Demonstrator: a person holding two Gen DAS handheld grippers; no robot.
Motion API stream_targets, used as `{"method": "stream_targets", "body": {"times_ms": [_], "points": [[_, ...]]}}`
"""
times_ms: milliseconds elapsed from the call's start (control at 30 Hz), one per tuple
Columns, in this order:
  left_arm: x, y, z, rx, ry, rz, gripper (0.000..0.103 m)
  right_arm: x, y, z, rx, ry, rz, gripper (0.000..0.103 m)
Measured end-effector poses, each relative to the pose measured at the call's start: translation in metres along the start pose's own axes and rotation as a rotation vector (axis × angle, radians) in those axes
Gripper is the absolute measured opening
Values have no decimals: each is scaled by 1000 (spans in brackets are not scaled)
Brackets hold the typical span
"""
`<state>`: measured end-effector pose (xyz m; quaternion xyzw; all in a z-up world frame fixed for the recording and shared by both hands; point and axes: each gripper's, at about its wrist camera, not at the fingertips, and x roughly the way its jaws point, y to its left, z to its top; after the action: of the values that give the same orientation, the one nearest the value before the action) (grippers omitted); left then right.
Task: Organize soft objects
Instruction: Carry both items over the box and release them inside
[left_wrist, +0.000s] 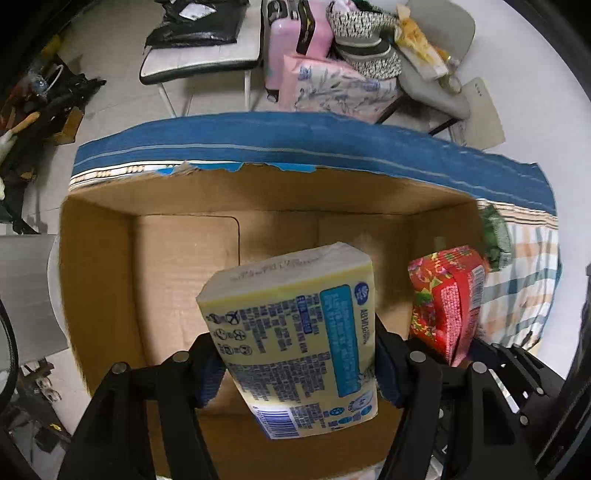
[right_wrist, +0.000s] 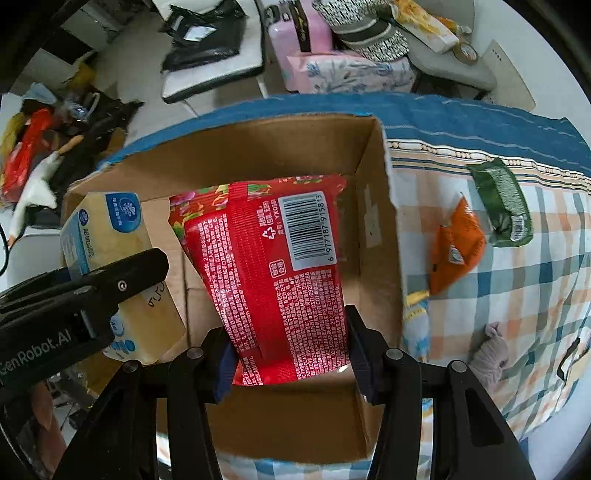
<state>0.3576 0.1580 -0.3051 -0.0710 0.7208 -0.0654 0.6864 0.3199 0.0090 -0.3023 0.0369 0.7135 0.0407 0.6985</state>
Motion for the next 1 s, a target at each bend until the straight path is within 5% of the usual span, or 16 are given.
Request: {"method": "stream_targets", "body": {"times_ms": [467, 667, 867, 933, 1000], "points": [[45, 7, 27, -15, 78, -8, 66, 41, 13, 34, 7, 35, -73, 55], [40, 13, 16, -19, 66, -13, 79, 35, 18, 26, -17, 13, -91, 66], [26, 23, -4, -31, 39, 14, 95, 19, 21, 10, -30, 3, -79, 88], [18, 26, -14, -32, 22, 34, 95, 15, 21, 1, -35, 2, -76, 103], [8, 30, -24, -36, -9, 44, 96, 9, 22, -9, -40, -2, -75, 103]]}}
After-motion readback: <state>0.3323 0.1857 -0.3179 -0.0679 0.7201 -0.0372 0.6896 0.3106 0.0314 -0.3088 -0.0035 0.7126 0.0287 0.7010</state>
